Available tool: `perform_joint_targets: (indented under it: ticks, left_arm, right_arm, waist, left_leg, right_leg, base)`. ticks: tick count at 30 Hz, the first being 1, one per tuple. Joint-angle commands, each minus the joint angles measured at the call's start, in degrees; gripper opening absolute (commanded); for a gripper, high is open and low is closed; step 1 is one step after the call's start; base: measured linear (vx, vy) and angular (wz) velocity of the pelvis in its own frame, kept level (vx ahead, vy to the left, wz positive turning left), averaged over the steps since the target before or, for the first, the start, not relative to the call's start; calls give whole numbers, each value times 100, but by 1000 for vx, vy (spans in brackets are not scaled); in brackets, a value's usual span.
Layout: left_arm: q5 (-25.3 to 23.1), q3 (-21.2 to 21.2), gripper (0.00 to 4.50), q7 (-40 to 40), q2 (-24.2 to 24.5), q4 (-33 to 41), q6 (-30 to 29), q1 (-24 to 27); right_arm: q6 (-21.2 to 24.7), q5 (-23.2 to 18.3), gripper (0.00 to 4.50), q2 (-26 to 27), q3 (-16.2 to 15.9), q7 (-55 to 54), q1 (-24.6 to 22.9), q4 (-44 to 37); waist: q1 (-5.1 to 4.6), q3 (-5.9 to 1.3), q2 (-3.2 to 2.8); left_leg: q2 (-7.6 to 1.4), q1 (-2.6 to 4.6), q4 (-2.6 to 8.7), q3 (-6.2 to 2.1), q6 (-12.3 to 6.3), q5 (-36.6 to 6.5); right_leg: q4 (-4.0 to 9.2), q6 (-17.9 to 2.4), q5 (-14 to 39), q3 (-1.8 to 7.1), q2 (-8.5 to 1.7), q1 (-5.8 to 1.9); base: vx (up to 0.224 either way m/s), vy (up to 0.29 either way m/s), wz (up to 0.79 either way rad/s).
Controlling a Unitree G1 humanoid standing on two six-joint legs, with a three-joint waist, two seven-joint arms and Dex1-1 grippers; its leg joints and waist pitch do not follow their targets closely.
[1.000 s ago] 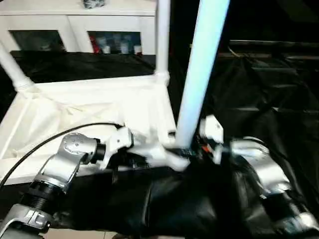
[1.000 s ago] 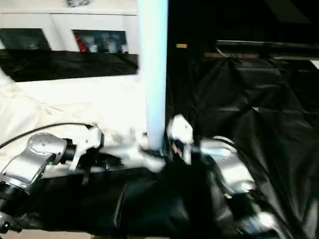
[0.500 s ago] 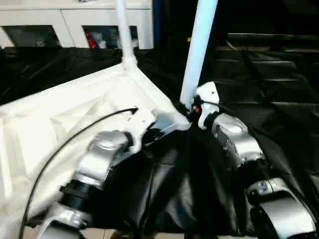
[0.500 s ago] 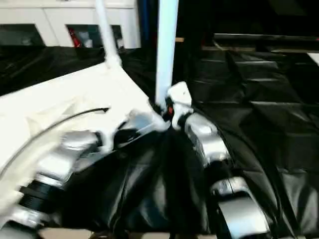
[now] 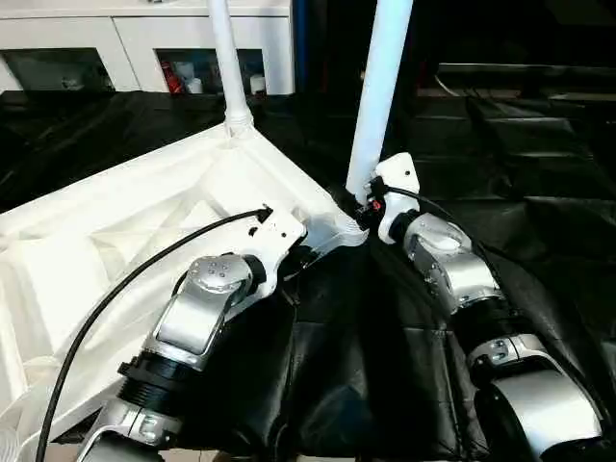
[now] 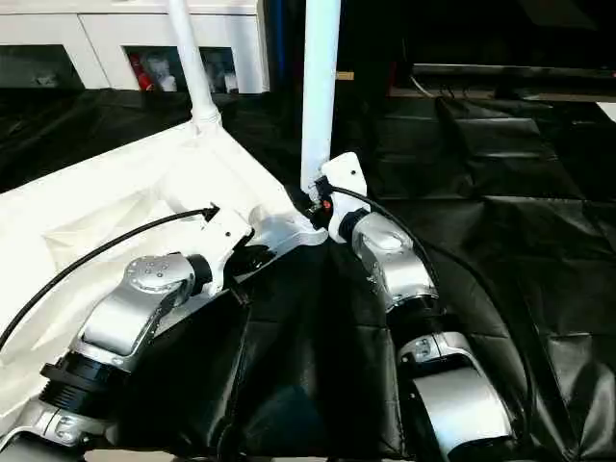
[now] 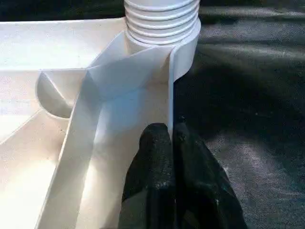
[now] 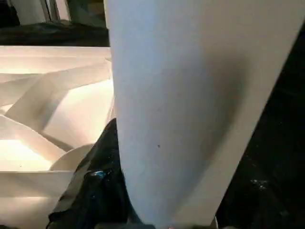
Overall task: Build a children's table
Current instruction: Insert table leg to table base
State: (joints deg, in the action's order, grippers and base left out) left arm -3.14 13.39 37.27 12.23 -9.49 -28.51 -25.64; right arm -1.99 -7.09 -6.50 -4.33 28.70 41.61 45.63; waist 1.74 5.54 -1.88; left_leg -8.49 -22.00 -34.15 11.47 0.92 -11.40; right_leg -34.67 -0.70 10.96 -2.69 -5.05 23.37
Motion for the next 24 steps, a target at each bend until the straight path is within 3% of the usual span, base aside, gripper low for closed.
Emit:
perform_joint_targets:
  ticks: [1, 9, 14, 20, 21, 24]
  left_arm:
    - [101, 14, 0, 92, 6, 289, 148, -199]
    - [212, 53, 0, 475, 233, 166, 392, -225]
    - [394, 88, 0, 962, 435, 135, 677, -202]
    - [745, 140, 0, 1944, 744, 41, 1273, -117]
    - [756, 172, 0, 2094, 822, 15, 1367, -114]
    - [860, 214, 0, 2585, 1037, -57, 1634, -102]
  right_arm:
    - [255, 41, 262, 233, -194, 267, -335, 433]
    - [-75, -22, 335, 94, -261, 890, -412, 86]
    - [-88, -30, 379, -213, -388, 1592, -553, -344]
    - [21, 21, 379, -833, -785, 2767, -969, -1063]
    - [16, 36, 379, -941, -847, 2951, -1043, -1174]
    - [164, -37, 379, -1251, -1005, 3501, -1283, -1577]
  waist:
    - [47, -441, -21]
    - [63, -483, -33]
    - [92, -487, -53]
    - [188, -510, -52]
    - [213, -515, -82]
    - [258, -508, -91]
  left_leg:
    - [-476, 92, 408, -208, -590, -682]
    - [-469, 86, 364, -204, -757, -498]
    - [-475, 101, 358, -209, -694, -618]
    - [-470, 107, 328, -199, -744, -522]
    - [-484, 119, 323, -191, -739, -537]
    - [-496, 128, 330, -187, -713, -623]
  right_leg:
    - [320, -1879, 185, 259, -417, -287]
    - [260, -1966, -188, 242, -413, -315]
    - [260, -1964, -54, 230, -394, -315]
    - [233, -1944, -218, 228, -384, -329]
    - [223, -1957, -230, 225, -386, -307]
    - [230, -1946, -154, 220, -377, -300]
  base:
    - [0, 0, 0]
    - [0, 0, 0]
    - [0, 0, 0]
    - [0, 0, 0]
    - [0, 0, 0]
    - [0, 0, 0]
